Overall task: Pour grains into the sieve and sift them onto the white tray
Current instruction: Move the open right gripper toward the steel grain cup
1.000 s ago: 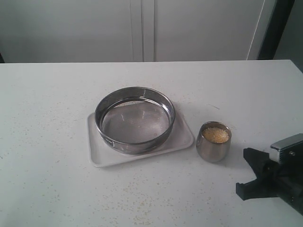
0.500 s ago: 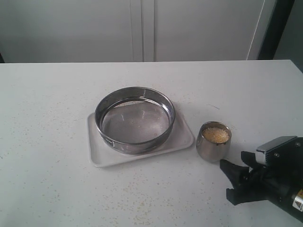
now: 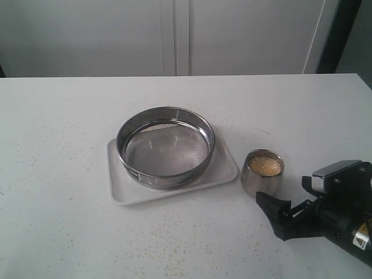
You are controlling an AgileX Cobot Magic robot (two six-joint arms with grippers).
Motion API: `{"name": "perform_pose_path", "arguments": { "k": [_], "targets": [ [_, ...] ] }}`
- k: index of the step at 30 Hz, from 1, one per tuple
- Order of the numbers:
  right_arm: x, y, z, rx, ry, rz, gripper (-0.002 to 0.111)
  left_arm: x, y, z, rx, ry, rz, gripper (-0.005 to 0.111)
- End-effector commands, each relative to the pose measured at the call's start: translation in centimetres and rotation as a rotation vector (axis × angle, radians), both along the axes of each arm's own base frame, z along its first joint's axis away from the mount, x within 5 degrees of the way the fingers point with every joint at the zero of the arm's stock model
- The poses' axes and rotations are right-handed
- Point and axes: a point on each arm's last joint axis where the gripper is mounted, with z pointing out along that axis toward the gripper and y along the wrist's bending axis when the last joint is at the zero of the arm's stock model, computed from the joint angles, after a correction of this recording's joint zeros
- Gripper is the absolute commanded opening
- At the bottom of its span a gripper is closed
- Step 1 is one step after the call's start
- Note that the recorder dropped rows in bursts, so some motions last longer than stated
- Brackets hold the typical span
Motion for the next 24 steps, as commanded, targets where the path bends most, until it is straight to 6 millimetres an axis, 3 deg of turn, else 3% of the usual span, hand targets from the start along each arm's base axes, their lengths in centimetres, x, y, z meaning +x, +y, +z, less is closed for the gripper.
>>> {"name": "perform_pose_path", "arguments": {
  "k": [1, 24],
  "targets": [
    [0.8, 0.2, -0.4, 0.010, -0.002, 0.026, 0.094, 0.0, -0.1, -0.1, -0.011, -0.001, -0.007, 0.000],
    [6.6, 1.2, -3.7, 0.013, -0.016, 0.098, 0.094, 0.0, -0.1, -0.1, -0.011, -0.001, -0.007, 0.000]
  ]
}}
